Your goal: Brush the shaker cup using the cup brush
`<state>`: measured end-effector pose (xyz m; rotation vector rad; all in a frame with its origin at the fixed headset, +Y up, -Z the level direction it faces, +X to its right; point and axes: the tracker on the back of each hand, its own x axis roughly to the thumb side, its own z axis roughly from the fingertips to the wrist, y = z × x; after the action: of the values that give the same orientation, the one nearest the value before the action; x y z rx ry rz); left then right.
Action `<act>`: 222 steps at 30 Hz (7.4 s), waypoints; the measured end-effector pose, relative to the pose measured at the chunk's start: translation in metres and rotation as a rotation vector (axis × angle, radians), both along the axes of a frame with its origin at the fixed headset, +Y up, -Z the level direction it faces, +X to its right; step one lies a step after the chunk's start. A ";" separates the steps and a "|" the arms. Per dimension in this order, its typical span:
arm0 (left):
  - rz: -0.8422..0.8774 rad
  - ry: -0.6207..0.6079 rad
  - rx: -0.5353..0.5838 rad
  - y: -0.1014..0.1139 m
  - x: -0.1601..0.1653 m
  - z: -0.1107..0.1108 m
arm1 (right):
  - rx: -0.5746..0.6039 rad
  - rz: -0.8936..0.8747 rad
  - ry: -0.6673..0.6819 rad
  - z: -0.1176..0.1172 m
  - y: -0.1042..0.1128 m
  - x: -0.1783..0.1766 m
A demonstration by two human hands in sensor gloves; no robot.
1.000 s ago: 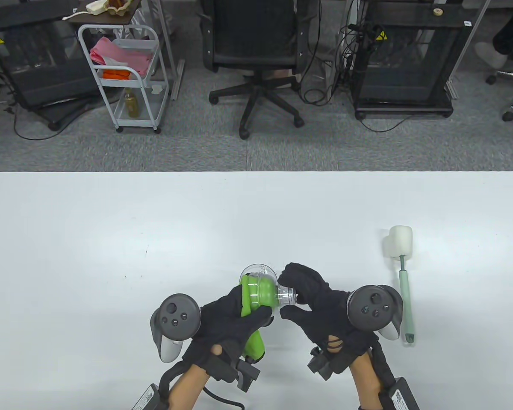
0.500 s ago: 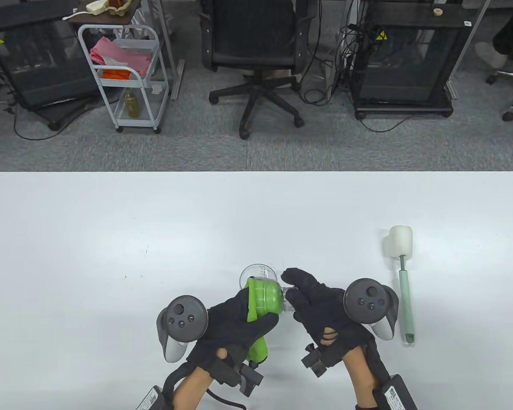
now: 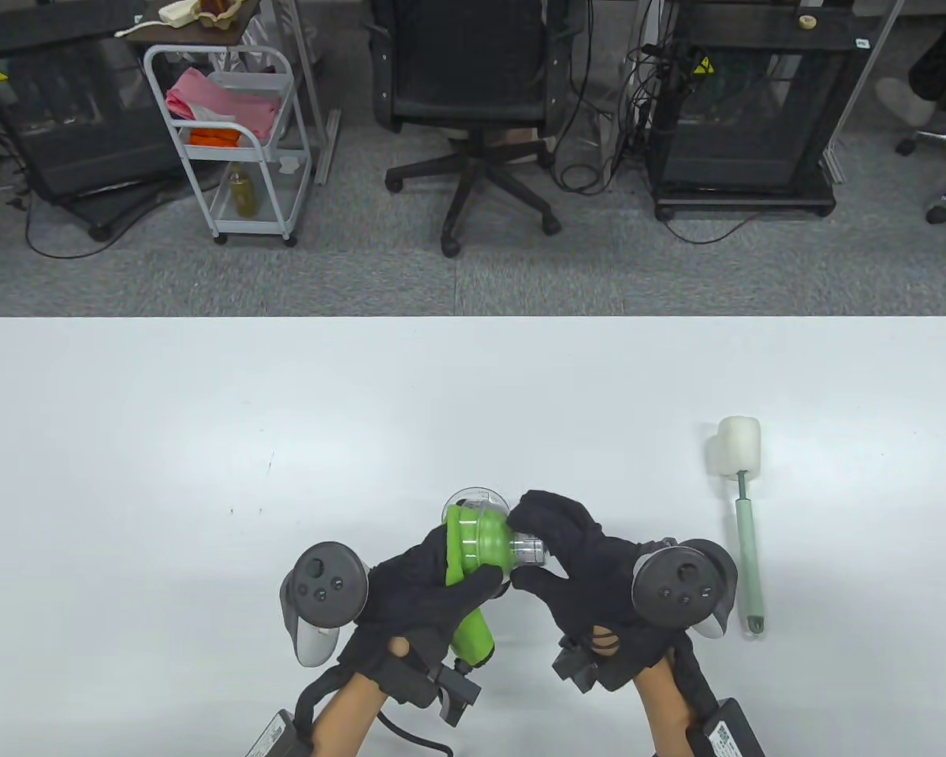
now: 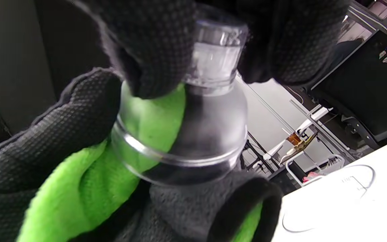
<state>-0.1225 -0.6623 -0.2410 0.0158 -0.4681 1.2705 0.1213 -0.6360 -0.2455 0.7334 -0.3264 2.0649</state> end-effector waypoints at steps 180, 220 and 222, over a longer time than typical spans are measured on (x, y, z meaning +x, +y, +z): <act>0.254 -0.179 -0.109 0.004 -0.011 -0.006 | 0.009 -0.012 -0.007 0.008 -0.003 -0.011; -1.378 0.475 -0.285 -0.076 -0.111 -0.138 | 0.108 0.355 -0.413 0.002 0.003 0.030; -1.371 0.448 -0.389 -0.087 -0.119 -0.142 | 0.111 0.371 -0.415 0.003 0.004 0.030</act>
<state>-0.2414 -0.7497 -0.3826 -0.2971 0.1997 -0.0358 0.1515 -0.6325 -0.2424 0.4450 -0.5755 2.5703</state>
